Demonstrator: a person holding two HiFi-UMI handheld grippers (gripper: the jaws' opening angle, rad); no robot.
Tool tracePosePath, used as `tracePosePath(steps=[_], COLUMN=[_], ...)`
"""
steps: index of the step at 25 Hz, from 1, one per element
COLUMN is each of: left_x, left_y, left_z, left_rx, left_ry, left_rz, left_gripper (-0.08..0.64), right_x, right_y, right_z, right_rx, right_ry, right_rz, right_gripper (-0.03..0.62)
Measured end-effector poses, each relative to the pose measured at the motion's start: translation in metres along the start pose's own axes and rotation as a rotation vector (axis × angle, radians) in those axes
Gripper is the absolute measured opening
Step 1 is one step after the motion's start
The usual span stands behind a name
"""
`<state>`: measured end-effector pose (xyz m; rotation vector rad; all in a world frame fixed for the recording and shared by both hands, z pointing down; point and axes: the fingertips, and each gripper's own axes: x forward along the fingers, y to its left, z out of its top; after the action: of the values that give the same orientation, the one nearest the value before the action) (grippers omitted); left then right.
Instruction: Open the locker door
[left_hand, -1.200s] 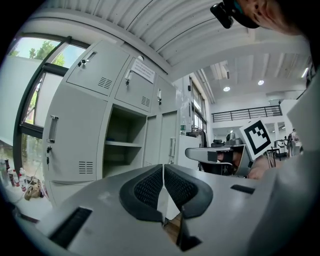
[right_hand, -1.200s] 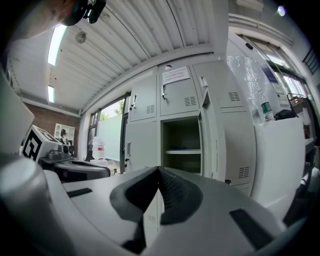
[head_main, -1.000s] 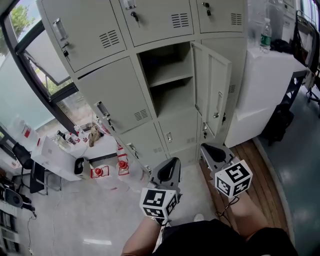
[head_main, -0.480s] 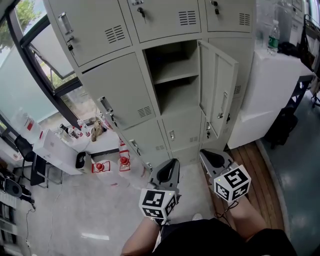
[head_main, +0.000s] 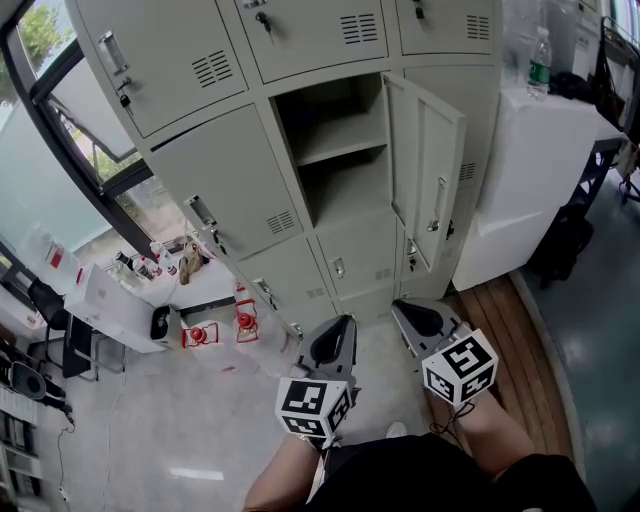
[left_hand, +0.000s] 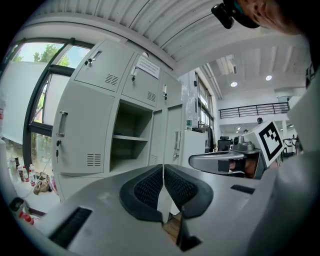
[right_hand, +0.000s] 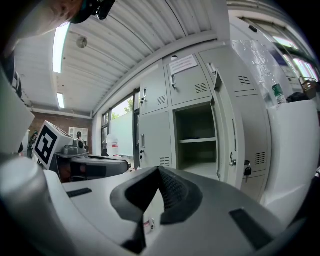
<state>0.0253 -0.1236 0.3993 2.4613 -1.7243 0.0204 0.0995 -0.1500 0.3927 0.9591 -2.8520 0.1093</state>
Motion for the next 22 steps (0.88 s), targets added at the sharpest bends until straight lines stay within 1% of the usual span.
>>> tracePosePath(steps=[22], left_x=[0.0023], left_y=[-0.0037], left_z=[0.0021], left_rx=[0.009], left_ry=[0.005], left_rz=[-0.002], left_gripper=[0.023], right_x=[-0.0026], right_y=[0.0004], right_z=[-0.0044], right_rx=[0.011], right_ry=[0.005], right_rz=[0.011], right_gripper=[0.054])
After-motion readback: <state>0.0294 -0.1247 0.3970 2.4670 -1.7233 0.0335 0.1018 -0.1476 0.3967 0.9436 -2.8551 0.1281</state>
